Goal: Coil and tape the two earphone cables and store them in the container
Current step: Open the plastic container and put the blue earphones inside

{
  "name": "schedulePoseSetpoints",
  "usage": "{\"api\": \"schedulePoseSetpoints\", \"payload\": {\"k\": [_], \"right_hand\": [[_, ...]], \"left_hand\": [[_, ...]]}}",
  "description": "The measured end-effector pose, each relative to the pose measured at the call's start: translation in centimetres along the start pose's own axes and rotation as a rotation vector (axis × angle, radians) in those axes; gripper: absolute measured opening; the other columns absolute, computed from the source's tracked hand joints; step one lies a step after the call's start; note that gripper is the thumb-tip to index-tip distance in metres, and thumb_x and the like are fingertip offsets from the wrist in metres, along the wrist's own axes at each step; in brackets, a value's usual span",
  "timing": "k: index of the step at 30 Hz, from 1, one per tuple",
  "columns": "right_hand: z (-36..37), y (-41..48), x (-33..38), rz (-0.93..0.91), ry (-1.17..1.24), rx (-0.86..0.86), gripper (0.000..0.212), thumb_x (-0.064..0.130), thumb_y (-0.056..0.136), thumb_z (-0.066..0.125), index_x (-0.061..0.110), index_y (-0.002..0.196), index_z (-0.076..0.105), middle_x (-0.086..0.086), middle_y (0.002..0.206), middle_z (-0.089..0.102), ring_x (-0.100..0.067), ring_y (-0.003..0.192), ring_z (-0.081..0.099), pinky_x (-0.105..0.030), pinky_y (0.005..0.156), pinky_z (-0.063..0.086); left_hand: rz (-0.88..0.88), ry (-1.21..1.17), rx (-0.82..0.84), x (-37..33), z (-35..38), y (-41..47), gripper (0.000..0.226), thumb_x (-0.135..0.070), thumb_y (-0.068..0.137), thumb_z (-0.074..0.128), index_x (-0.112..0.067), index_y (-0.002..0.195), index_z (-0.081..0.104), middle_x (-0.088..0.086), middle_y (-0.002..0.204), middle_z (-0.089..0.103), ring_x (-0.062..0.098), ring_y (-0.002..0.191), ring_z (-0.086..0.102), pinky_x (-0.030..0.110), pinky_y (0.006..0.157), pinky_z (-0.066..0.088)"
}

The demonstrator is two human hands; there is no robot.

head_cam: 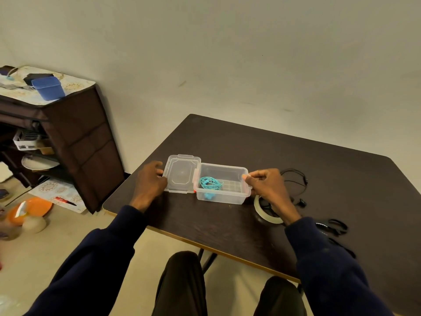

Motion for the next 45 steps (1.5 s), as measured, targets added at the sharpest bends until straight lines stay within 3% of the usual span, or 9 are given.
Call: {"api": "schedulePoseSetpoints", "payload": {"k": [3, 6, 11, 18, 25, 32, 37, 41, 45], "right_hand": [[0.5, -0.1, 0.0, 0.007, 0.010, -0.039, 0.013, 0.026, 0.090, 0.074, 0.013, 0.094, 0.077, -0.002, 0.087, 0.076, -0.011, 0.070, 0.072, -0.022, 0.059, 0.057], [0.9, -0.2, -0.1, 0.019, 0.028, -0.075, 0.017, 0.027, 0.090, 0.074, 0.012, 0.095, 0.076, -0.003, 0.087, 0.076, -0.014, 0.072, 0.073, -0.027, 0.063, 0.060], [0.9, -0.3, -0.4, 0.038, 0.066, -0.089, 0.016, 0.029, 0.088, 0.076, 0.014, 0.091, 0.075, -0.003, 0.087, 0.076, -0.014, 0.071, 0.073, -0.027, 0.061, 0.060], [1.1, -0.2, -0.3, 0.058, 0.082, -0.048, 0.018, 0.027, 0.089, 0.074, 0.010, 0.095, 0.074, -0.006, 0.087, 0.076, -0.016, 0.061, 0.073, -0.026, 0.054, 0.059], [1.3, -0.4, -0.2, 0.035, 0.085, -0.069, 0.012, 0.027, 0.088, 0.076, 0.017, 0.085, 0.071, -0.001, 0.081, 0.074, -0.009, 0.056, 0.070, -0.019, 0.050, 0.055], [2.0, 0.9, 0.1, 0.053, 0.042, -0.159, 0.017, 0.031, 0.086, 0.078, 0.014, 0.084, 0.074, -0.002, 0.081, 0.075, -0.016, 0.067, 0.074, -0.042, 0.065, 0.064], [2.2, 2.1, 0.8, 0.041, -0.025, -0.169, 0.019, 0.031, 0.087, 0.077, 0.013, 0.082, 0.074, -0.003, 0.079, 0.074, -0.015, 0.065, 0.072, -0.035, 0.064, 0.063], [2.7, 3.0, 1.1, 0.051, -0.034, -0.170, 0.022, 0.031, 0.088, 0.076, 0.010, 0.085, 0.074, -0.003, 0.080, 0.074, -0.013, 0.066, 0.072, -0.022, 0.056, 0.056], [2.9, 4.1, 1.2, 0.046, -0.039, -0.169, 0.021, 0.031, 0.087, 0.077, 0.011, 0.082, 0.074, -0.005, 0.081, 0.074, -0.014, 0.066, 0.071, -0.023, 0.057, 0.056]], "left_hand": [[0.097, 0.002, -0.012, -0.1, 0.6, -0.5, 0.042, -0.017, 0.090, 0.069, -0.018, 0.131, 0.062, 0.007, 0.125, 0.062, 0.022, 0.104, 0.064, 0.038, 0.089, 0.058], [0.112, 0.038, -0.029, 0.6, 1.2, -1.0, 0.043, -0.028, 0.091, 0.070, -0.024, 0.133, 0.061, 0.008, 0.136, 0.054, 0.025, 0.116, 0.056, 0.047, 0.100, 0.052], [0.101, 0.026, -0.033, 0.0, 0.8, -1.3, 0.052, -0.016, 0.086, 0.075, -0.018, 0.135, 0.059, 0.011, 0.134, 0.059, 0.027, 0.117, 0.059, 0.051, 0.100, 0.052], [0.062, -0.012, -0.063, -1.1, -0.8, -2.0, 0.043, 0.006, 0.081, 0.067, -0.008, 0.121, 0.066, 0.011, 0.115, 0.069, 0.026, 0.102, 0.066, 0.042, 0.092, 0.056], [0.009, -0.021, -0.053, -0.8, -1.6, -2.1, 0.041, 0.010, 0.082, 0.062, -0.004, 0.121, 0.065, 0.005, 0.107, 0.064, 0.026, 0.099, 0.064, 0.039, 0.090, 0.054], [0.052, -0.046, -0.029, -0.5, -1.4, -1.3, 0.043, 0.003, 0.085, 0.066, -0.009, 0.126, 0.065, 0.010, 0.117, 0.069, 0.026, 0.104, 0.067, 0.048, 0.092, 0.057], [0.027, 0.021, -0.091, -0.2, -1.9, -1.0, 0.040, 0.011, 0.081, 0.061, -0.004, 0.118, 0.067, 0.007, 0.111, 0.067, 0.023, 0.103, 0.063, 0.034, 0.086, 0.052], [0.011, 0.036, -0.126, 0.4, -1.8, -0.1, 0.039, 0.008, 0.085, 0.058, -0.003, 0.122, 0.065, 0.012, 0.120, 0.066, 0.027, 0.110, 0.063, 0.036, 0.089, 0.052], [0.009, 0.048, -0.167, 0.2, -1.3, 0.9, 0.037, 0.005, 0.088, 0.057, -0.003, 0.123, 0.065, 0.014, 0.121, 0.065, 0.027, 0.109, 0.062, 0.031, 0.090, 0.048]]}}
Point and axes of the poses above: each hand's wrist, its own y-axis towards the middle knuckle, its own z-axis out of the palm, x = y × z, the point moved 2 cm from there along y, towards the middle knuckle
